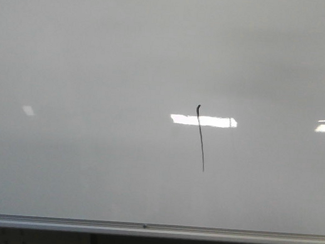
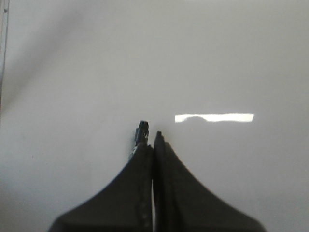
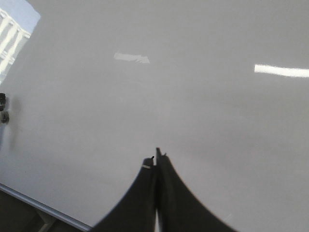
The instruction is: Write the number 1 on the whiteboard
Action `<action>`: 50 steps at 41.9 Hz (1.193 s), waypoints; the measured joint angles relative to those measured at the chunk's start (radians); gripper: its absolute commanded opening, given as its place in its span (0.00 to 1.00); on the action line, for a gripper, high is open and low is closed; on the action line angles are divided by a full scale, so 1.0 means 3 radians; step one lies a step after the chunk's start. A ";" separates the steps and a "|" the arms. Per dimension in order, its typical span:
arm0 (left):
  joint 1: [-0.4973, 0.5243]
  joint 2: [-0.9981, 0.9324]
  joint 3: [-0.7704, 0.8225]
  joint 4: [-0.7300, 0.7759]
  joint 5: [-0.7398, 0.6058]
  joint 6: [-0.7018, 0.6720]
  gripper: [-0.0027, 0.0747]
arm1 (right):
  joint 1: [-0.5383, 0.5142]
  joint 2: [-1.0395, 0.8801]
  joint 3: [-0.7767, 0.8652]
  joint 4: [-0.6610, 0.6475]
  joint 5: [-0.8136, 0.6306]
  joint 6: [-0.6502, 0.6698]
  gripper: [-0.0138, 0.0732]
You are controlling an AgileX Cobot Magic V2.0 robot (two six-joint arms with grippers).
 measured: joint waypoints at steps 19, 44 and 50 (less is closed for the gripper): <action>0.0105 0.0000 0.0499 -0.0012 -0.0450 0.0000 0.01 | 0.0000 0.0000 0.0000 0.0000 0.0000 0.0000 0.09; 0.0105 0.0000 0.0499 -0.0012 -0.0464 0.0000 0.01 | 0.0000 0.0000 0.0000 0.0000 0.0000 0.0000 0.09; 0.0105 0.0000 0.0499 -0.0012 -0.0464 0.0000 0.01 | 0.0000 -0.0027 0.0050 -0.0053 -0.0175 0.0017 0.09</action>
